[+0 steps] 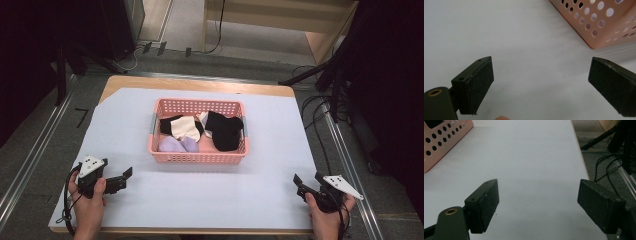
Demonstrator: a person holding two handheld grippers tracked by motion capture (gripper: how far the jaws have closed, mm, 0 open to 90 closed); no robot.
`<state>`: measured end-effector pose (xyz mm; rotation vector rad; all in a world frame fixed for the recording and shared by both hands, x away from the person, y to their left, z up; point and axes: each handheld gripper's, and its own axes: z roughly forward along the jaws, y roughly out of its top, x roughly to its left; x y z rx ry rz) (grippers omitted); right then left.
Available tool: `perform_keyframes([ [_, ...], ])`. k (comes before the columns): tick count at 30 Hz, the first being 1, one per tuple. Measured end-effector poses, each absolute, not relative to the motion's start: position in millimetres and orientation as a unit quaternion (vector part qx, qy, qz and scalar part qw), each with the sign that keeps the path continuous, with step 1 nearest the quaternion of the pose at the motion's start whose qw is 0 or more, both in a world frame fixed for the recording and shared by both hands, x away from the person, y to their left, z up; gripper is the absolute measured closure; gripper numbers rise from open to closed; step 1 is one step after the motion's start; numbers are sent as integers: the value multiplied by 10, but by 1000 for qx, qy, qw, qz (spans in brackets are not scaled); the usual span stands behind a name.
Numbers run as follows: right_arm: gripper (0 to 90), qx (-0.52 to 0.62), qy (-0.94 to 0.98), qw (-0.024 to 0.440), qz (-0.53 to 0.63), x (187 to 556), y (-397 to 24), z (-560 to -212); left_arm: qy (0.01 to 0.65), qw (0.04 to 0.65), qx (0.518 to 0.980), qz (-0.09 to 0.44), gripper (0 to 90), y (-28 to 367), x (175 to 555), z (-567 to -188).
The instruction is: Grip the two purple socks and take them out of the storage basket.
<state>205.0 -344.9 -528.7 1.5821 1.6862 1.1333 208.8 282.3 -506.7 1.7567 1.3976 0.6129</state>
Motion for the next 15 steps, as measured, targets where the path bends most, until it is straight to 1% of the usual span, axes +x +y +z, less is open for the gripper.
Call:
perform_keyframes([
  [6, 214, 588, 625, 285, 426, 2049, -3450, -5248, 551, 397, 692, 244, 71, 2819, 2085, -5068],
  [7, 238, 591, 620, 282, 433, 2049, -3437, -5209, 550, 398, 693, 245, 71, 2820, 2086, -5069],
  [15, 280, 585, 620, 285, 439, 2082, -3311, -5041, 550, 397, 693, 244, 71, 2822, 2083, -5068],
])
